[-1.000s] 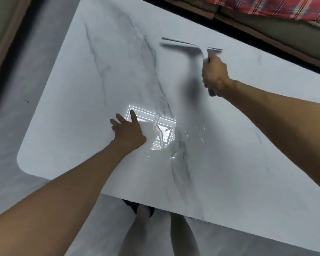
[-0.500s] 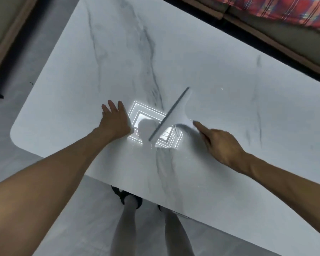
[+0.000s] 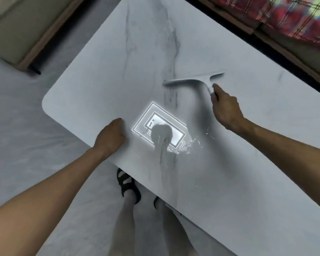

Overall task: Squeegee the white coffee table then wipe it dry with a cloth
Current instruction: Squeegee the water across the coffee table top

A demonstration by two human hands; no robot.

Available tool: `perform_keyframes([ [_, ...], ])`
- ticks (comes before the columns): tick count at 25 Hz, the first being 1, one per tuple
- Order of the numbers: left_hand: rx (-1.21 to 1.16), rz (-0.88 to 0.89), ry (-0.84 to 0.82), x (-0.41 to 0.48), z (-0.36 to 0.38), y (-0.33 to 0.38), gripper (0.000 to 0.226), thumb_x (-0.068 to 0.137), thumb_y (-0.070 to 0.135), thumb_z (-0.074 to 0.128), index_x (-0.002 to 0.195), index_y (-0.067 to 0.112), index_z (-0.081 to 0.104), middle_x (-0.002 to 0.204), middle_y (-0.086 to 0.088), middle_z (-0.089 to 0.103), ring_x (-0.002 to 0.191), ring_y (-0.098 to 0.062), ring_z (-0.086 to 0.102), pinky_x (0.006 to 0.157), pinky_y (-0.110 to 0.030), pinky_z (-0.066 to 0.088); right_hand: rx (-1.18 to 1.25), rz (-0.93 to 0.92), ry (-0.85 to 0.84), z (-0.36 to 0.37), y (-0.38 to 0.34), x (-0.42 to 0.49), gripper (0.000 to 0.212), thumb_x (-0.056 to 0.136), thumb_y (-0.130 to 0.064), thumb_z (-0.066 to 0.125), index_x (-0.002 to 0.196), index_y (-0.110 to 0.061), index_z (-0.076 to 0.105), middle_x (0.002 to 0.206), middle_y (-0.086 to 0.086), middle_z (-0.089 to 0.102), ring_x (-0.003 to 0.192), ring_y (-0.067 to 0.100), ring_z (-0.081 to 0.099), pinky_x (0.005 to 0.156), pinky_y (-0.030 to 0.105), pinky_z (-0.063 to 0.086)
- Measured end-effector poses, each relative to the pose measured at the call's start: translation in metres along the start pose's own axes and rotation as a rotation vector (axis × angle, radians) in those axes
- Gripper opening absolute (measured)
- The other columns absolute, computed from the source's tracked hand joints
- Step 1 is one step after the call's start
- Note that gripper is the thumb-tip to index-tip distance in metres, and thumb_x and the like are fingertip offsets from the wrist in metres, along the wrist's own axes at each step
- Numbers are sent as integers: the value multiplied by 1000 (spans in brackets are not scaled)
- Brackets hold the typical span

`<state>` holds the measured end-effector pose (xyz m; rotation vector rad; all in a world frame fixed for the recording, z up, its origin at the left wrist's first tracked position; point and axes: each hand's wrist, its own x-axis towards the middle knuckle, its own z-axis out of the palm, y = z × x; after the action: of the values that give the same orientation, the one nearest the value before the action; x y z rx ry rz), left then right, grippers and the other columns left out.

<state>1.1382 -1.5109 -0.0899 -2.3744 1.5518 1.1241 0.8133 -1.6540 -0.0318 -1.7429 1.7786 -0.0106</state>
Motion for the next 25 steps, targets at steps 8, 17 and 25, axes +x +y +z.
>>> perform_keyframes([
  [8, -54, -143, 46, -24, 11, -43, 62, 84, 6, 48, 144, 14, 34, 141, -13, 50, 125, -34, 50, 97, -35, 41, -29, -182, -86, 115, -78, -32, 47, 92, -14, 37, 139, -21, 34, 80, 15, 62, 77, 42, 58, 62, 36, 38],
  [17, -99, -52, -24, -37, 14, -42, 50, 87, 11, 52, 137, 15, 46, 131, -6, 58, 117, -25, 55, 96, -35, 47, -478, -180, -257, 40, 62, -169, 46, 98, -41, 30, 143, -50, 32, 75, -8, 60, 73, 24, 63, 58, 32, 41],
  [25, -160, -138, 180, -38, 4, -83, 49, 88, 2, 48, 136, 11, 44, 139, -11, 47, 123, -28, 49, 94, -30, 39, -295, -512, -406, 156, -99, -119, 41, 99, -51, 31, 139, -48, 41, 109, -2, 69, 101, 23, 63, 74, 30, 41],
])
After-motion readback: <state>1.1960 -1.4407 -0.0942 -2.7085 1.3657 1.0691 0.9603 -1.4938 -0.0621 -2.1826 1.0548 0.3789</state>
